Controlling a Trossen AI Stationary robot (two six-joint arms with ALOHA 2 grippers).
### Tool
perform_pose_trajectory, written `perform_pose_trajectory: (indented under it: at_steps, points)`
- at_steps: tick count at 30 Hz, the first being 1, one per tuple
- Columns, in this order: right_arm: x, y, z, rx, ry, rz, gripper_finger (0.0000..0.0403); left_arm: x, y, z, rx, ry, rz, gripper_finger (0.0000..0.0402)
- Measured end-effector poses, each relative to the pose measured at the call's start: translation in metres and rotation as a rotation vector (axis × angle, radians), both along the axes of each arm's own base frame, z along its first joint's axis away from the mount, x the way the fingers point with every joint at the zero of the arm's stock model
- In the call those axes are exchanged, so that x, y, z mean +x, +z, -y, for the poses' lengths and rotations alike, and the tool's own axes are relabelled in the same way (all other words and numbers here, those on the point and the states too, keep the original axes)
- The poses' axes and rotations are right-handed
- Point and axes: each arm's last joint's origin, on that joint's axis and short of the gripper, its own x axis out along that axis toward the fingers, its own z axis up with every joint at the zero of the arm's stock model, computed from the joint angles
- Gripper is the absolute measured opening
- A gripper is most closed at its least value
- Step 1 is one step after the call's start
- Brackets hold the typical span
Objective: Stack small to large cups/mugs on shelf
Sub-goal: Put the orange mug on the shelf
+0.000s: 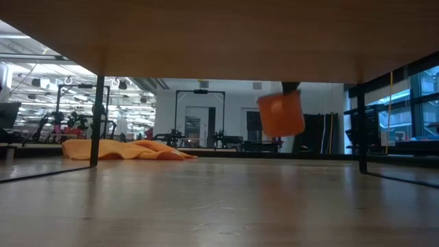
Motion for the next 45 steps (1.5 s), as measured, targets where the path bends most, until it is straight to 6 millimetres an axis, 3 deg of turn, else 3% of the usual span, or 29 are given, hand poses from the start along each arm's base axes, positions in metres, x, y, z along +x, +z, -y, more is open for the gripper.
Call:
perform_pose_trajectory:
  at_steps: [7,11,17,25,33,40,45]
  points:
    - [-0.010,0.052,-0.014,0.134,0.059,0.060,0.0022,0.000,0.000,0.000,0.009,-0.012,-0.005,0.0032]
    - [-0.008,0.082,-0.025,0.164,0.112,0.210,0.0021,0.000,0.000,0.000,0.009,-0.013,-0.005,0.0032]
    - [-0.010,0.118,-0.055,0.192,0.177,0.354,0.0022,0.000,0.000,0.000,0.009,-0.012,-0.005,0.0032]
    - [-0.009,0.127,-0.101,0.245,0.180,0.352,0.0022,0.000,0.000,0.000,0.009,-0.012,-0.005,0.0032]
    - [-0.010,0.116,-0.151,0.278,0.134,0.248,0.0022,0.000,0.000,0.000,0.027,-0.029,-0.010,0.0032]
    - [-0.009,0.111,-0.202,0.348,0.236,0.190,0.0024,0.000,0.000,0.000,0.031,-0.030,-0.011,0.0032]
    - [-0.010,0.109,-0.225,0.313,0.300,0.168,0.0025,0.000,0.000,0.000,0.047,-0.046,-0.016,0.0032]
